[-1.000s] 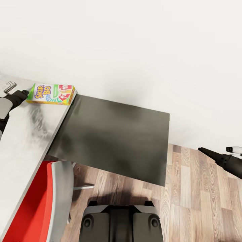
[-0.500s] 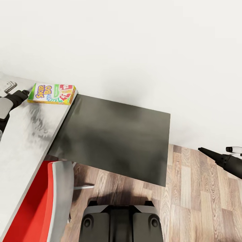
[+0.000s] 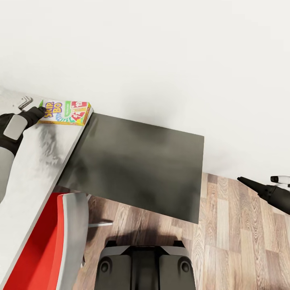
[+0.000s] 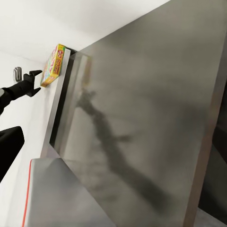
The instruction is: Put all the toys in the child's room - the three board games (two on the bed and one on the table), the two jigsaw puzzles on the table, and the tennis ball on the table - inside the toy box on the table in the child's room.
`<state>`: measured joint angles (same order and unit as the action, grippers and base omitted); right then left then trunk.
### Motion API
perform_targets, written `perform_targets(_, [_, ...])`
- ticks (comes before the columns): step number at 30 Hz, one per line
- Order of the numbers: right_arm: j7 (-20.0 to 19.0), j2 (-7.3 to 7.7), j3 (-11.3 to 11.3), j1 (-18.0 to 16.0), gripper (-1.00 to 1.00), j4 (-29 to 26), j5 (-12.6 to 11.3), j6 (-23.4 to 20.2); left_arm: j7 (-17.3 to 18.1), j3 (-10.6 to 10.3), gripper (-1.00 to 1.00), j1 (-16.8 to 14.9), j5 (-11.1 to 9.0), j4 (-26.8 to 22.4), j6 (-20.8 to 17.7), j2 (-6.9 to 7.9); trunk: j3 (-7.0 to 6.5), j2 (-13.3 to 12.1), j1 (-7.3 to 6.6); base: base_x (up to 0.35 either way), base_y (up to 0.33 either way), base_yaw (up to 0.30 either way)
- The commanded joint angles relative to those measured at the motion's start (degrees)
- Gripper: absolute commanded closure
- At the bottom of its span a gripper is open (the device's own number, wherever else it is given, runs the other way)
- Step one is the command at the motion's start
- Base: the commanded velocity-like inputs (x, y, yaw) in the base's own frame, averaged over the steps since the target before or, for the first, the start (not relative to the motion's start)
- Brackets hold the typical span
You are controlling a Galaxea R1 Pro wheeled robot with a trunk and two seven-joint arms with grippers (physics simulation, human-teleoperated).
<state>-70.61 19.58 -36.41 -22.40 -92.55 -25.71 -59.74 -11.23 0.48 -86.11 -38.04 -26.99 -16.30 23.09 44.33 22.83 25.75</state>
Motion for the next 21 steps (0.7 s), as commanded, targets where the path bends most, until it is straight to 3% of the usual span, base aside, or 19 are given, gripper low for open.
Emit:
perform_targets(1, [-0.18,0.01,0.00,-0.03,-1.00,0.00,0.03,-0.26,-0.26,0.05,-1.00,-0.37,-0.48,0.02,-0.28,-0.10,0.06,0.09,0.03,0.000,0.000,0.000])
perform_targets(21, [-0.15,0.02,0.26,0.00,-1.00,0.00,0.04,-0.26,0.06,0.23,-1.00,-2.08,-0.38,1.66,0.26,-0.02,0.06,0.09,0.03,0.000,0.000,0.000])
